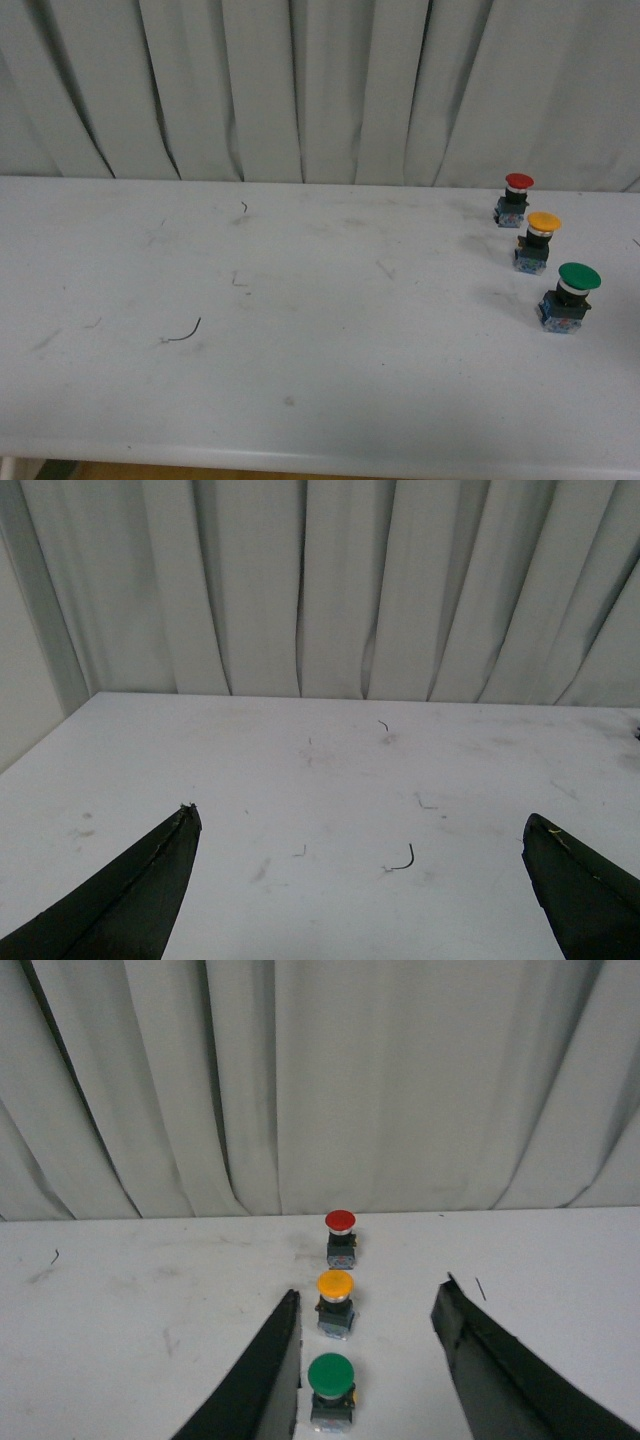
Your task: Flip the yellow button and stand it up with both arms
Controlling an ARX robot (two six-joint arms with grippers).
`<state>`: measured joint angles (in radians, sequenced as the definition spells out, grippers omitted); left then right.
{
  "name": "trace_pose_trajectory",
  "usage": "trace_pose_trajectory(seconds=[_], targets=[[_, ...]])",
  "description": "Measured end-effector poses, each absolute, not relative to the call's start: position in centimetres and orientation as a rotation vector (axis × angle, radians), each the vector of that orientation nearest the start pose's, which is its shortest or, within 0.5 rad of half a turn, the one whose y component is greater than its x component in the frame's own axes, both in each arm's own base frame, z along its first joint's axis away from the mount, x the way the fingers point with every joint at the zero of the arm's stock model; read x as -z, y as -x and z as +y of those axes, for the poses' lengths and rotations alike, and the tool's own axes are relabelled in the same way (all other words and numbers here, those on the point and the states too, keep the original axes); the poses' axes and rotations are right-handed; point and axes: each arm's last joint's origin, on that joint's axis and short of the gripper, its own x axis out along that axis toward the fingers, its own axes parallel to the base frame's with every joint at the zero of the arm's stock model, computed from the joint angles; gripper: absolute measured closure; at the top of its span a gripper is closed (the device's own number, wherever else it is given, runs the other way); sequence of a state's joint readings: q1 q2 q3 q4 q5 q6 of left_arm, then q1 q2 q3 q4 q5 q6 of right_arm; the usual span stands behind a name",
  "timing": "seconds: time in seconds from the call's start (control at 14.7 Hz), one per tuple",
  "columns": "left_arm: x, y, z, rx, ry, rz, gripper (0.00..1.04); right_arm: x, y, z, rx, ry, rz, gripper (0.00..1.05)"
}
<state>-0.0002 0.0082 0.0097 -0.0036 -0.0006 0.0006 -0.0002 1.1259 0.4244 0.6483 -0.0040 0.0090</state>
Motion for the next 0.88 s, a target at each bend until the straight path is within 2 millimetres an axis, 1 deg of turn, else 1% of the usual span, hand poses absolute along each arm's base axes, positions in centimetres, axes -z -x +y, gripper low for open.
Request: trace_pose_trajectory(seconds=[0.07, 0.2, 0.27, 0.34, 0.54, 0.88], targets=[[-16.6, -9.8, 0.0, 0.0, -0.001, 0.002, 0.07, -21.7, -20.5, 0.0, -0.003, -0.007, 0.029, 0.68], [-16.6, -9.8, 0.0, 0.0, -0.001, 0.002, 0.07, -21.3, -18.7, 0.0, 0.001, -0.007, -0.018, 0.92], [-16.6, -9.8, 0.0, 0.0, -0.001, 0.002, 0.07, -20.5, -18.0, 0.0, 0.0, -0.003, -0.001, 1.04], [-16.6, -9.8, 0.0, 0.0, -0.001, 0.002, 0.07, -19.6, -17.3, 0.0, 0.0, -0.003, 0.016, 1.03], [-16.6, -9.8, 0.0, 0.0, -0.001, 0.002, 0.07, -18.9, -15.7, 0.0, 0.0, -0.003, 0.001, 1.03], [-16.6, -9.8, 0.0, 0.0, -0.001, 0.002, 0.07, -17.8, -13.8, 0.0, 0.0, -0.003, 0.006, 1.03]])
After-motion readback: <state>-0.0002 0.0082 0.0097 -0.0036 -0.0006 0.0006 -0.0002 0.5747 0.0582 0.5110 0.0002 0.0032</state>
